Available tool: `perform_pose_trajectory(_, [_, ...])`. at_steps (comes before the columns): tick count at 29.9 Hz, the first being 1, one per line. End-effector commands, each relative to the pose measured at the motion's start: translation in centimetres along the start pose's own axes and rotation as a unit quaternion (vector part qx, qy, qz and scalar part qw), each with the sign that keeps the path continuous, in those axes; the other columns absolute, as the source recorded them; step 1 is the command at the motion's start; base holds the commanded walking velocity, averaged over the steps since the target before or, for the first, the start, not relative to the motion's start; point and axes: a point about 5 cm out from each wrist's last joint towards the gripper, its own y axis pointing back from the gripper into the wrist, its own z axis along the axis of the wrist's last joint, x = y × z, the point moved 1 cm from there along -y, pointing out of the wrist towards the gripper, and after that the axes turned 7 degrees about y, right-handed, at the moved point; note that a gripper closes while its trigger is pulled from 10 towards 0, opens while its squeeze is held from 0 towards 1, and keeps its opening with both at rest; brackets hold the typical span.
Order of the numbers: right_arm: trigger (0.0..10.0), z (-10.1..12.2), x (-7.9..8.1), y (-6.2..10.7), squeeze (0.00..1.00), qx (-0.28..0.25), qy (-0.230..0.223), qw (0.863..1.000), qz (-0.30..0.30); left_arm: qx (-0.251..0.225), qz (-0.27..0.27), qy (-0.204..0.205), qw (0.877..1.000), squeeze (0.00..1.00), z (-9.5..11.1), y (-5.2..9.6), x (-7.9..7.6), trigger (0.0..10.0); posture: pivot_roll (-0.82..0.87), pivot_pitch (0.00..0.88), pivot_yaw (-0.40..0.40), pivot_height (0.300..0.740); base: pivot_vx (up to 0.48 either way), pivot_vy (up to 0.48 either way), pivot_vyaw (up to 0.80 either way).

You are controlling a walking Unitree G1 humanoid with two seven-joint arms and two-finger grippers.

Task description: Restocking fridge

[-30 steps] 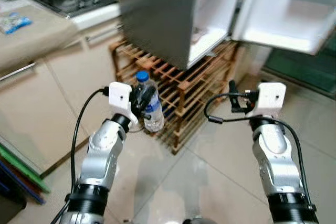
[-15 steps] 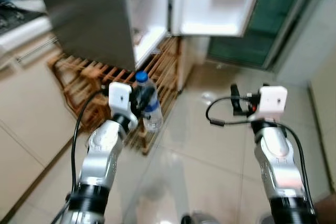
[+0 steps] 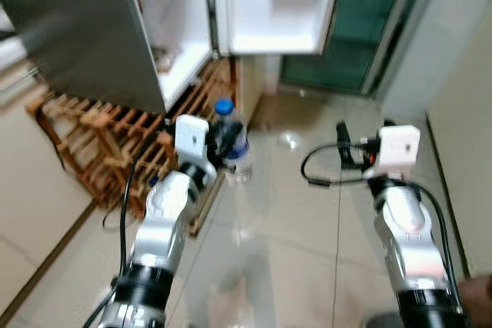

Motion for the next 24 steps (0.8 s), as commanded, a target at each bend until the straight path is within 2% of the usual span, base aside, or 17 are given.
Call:
perform_pose_trajectory(1, [10.0,0.3,0.2,-0.3,1.00,-0.007,-0.001,1.000,0.005,-0.013,0.009,-0.002,1.000,0.00,0.8,-0.5,0.3,10.0,-0.16,0.000,0.026,0.740,0.435,0.000,0.00])
perform_pose_trajectory(9, [10.0,0.1,0.3,-0.3,1.00,-0.006,0.000,1.000,0.005,-0.018,-0.019,-0.016,1.000,0.00,0.9,-0.8,-0.8,10.0,-0.17,0.000,0.030,0.740,0.435,0.000,0.00])
perform_pose_trajectory(22, [10.0,0.1,0.5,-0.4,1.00,-0.005,0.009,1.000,0.012,-0.019,-0.012,-0.016,1.000,0.00,1.1,-1.5,-0.8,10.0,-0.17,0.000,0.031,0.740,0.457,0.000,0.00])
perform_pose_trajectory(24, [10.0,0.1,0.5,-0.4,1.00,-0.005,0.006,1.000,0.010,-0.017,-0.014,-0.017,1.000,0.00,1.1,-1.9,-1.0,10.0,-0.17,0.000,0.030,0.740,0.480,0.000,0.62])
